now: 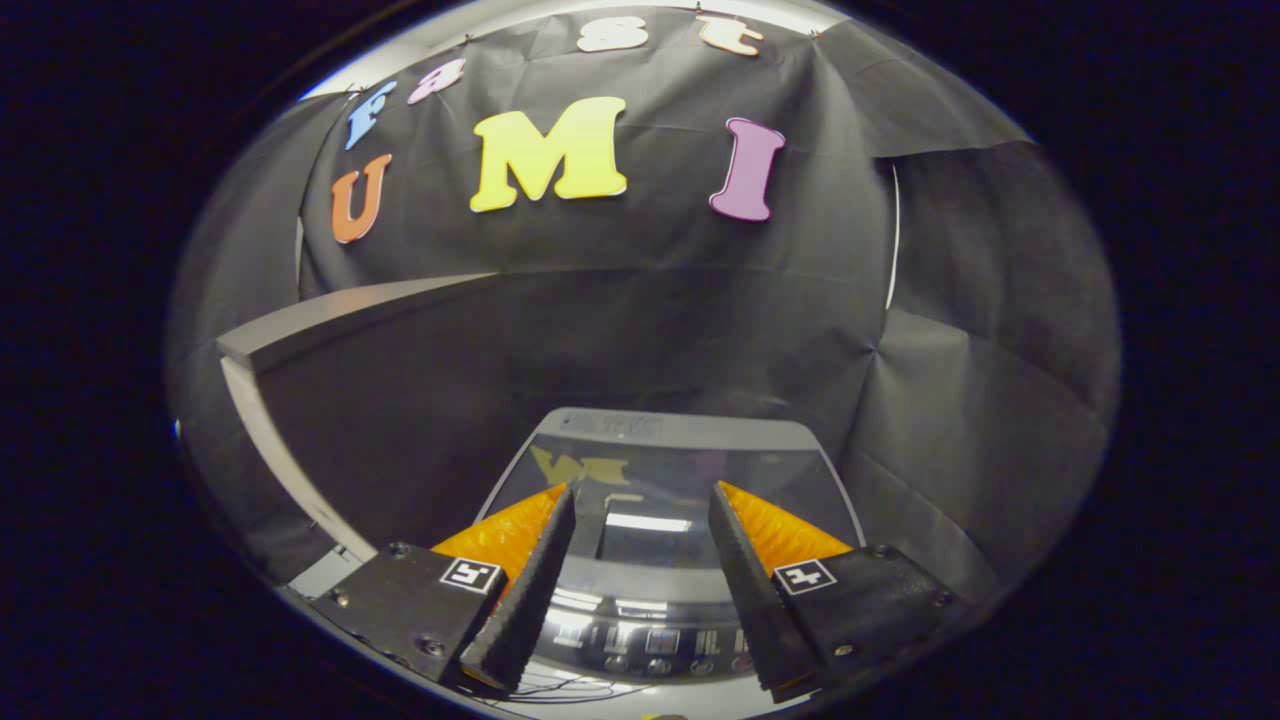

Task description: Put the clothes into the washing machine and then close the washing machine lid.

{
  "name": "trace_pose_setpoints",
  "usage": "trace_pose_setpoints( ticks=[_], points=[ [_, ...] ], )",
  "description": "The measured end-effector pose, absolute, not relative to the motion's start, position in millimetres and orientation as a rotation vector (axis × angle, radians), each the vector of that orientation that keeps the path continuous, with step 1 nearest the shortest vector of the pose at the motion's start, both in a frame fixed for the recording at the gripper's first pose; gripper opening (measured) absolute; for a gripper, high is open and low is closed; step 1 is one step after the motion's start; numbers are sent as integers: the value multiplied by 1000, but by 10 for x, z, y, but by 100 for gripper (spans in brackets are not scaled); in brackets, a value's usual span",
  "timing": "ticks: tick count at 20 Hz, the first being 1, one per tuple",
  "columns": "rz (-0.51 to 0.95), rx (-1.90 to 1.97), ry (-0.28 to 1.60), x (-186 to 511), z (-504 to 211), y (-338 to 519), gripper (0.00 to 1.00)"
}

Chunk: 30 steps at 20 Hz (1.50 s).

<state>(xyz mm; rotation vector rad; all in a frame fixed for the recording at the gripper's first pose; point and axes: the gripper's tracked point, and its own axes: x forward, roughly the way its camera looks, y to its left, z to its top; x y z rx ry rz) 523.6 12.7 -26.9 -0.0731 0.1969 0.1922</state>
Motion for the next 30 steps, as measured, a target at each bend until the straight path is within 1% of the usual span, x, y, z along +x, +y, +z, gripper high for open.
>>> trace_pose_setpoints(
  ticks=[5,8,9,12,16,20,23,27,30],
  points=[
    [137,-43,211,4083,-497,107,85],
    [113,-11,178,3401,-482,177,86],
    [104,-2,163,3162,-508,187,87],
    [57,20,137,2556,-478,156,87],
    [11,24,79,1879,-218,131,87],
    [16,-4,25,1420,17,186,87],
    [8,-1,-18,1213,148,195,88],
    [5,-2,-40,1088,175,192,100],
    [14,9,-40,1061,167,206,100]
  ],
)
